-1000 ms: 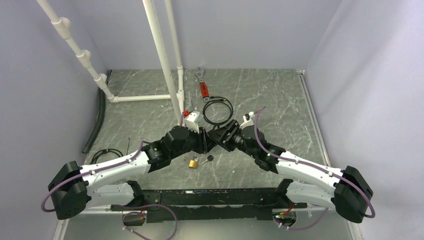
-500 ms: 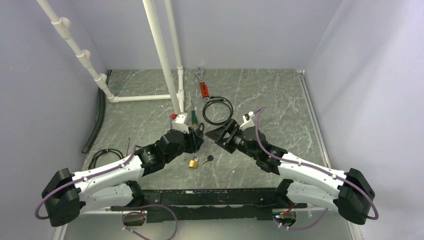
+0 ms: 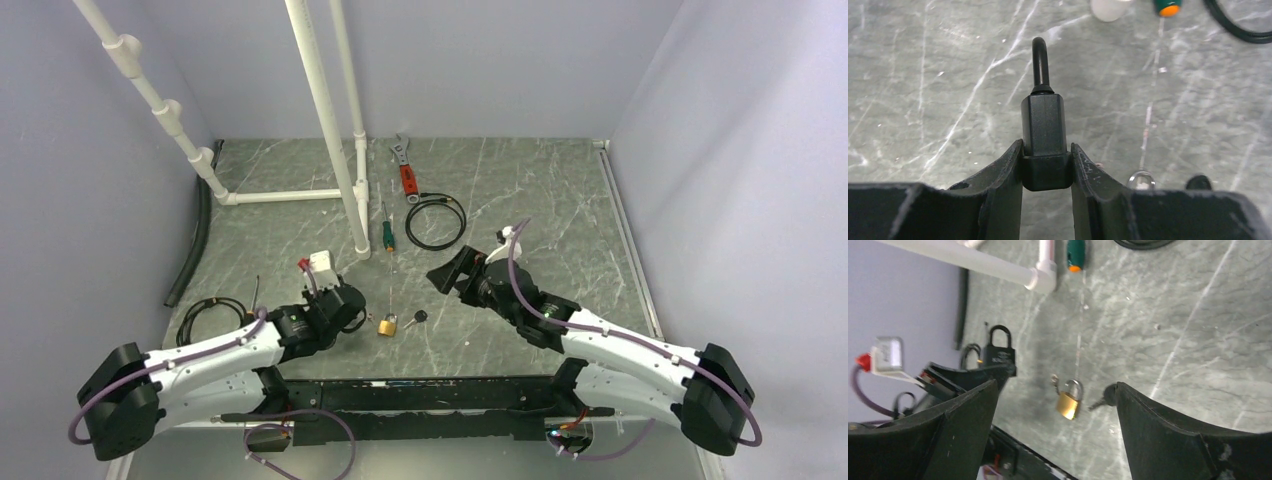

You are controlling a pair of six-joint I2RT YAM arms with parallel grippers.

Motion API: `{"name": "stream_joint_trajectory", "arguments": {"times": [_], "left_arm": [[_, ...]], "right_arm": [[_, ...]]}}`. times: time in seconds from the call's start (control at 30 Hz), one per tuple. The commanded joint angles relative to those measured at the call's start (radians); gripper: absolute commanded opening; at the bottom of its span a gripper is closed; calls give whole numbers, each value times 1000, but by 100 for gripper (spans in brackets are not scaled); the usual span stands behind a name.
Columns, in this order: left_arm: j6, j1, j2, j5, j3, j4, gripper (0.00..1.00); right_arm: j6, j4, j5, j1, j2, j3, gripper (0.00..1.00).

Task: Unlock with the key

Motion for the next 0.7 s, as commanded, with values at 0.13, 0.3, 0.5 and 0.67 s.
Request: {"name": "stream_joint_trajectory", "arguments": {"times": [0.13, 0.3, 0.5, 0.67], "left_arm": [[-194, 0, 167, -119, 60, -87, 0], [-221, -1, 241, -106, 60, -78, 0], [-219, 0, 188, -79, -10, -5, 8], [-212, 0, 104, -79, -60, 3, 25]], "right_arm": [[-143, 107, -63, 1, 43, -80, 87], [-153, 97, -60, 1, 36, -81, 86], [-161, 103, -75, 1, 41, -83, 86], [-165, 103, -84, 1, 56, -83, 88]]}}
